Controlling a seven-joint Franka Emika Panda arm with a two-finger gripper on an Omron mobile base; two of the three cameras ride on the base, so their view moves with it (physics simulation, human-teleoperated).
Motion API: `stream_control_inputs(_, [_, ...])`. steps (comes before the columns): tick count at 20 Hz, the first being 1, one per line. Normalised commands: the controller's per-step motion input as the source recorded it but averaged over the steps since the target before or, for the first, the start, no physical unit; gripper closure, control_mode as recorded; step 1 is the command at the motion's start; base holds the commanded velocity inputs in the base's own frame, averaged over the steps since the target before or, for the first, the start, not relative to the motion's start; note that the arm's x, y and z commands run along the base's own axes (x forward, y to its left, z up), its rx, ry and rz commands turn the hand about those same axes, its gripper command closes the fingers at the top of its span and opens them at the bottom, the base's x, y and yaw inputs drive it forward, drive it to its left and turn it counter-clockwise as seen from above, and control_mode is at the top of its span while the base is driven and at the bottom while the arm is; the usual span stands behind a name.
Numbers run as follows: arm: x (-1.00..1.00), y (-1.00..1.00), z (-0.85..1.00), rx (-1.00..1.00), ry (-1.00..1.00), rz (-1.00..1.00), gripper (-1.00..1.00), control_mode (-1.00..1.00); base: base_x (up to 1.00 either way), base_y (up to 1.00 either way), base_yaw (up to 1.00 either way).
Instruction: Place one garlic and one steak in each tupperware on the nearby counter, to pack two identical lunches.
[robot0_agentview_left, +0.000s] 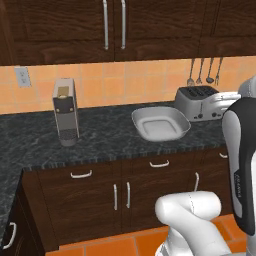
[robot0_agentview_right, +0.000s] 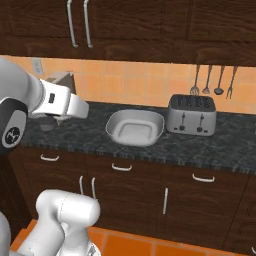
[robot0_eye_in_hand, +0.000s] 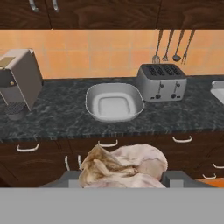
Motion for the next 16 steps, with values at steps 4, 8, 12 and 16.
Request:
stream_control_inputs(4, [-0.09,-0.01,0.0,0.0,0.02,0.0,1.0,-1.0,0.0,0.0,0.0])
stream_control_inputs(8, [0.41,-0.13,-0.17,0.05,0.13,-0.01,1.0,-1.0,0.0,0.0,0.0])
stream_control_inputs(12, [0.61,0.0,-0.58,0.0,-0.01,-0.01,1.0,-1.0,0.0,0.0,0.0])
stream_control_inputs(16, [0.82,0.0,-0.84,-0.02,-0.09,0.0,1.0,-1.0,0.0,0.0,0.0])
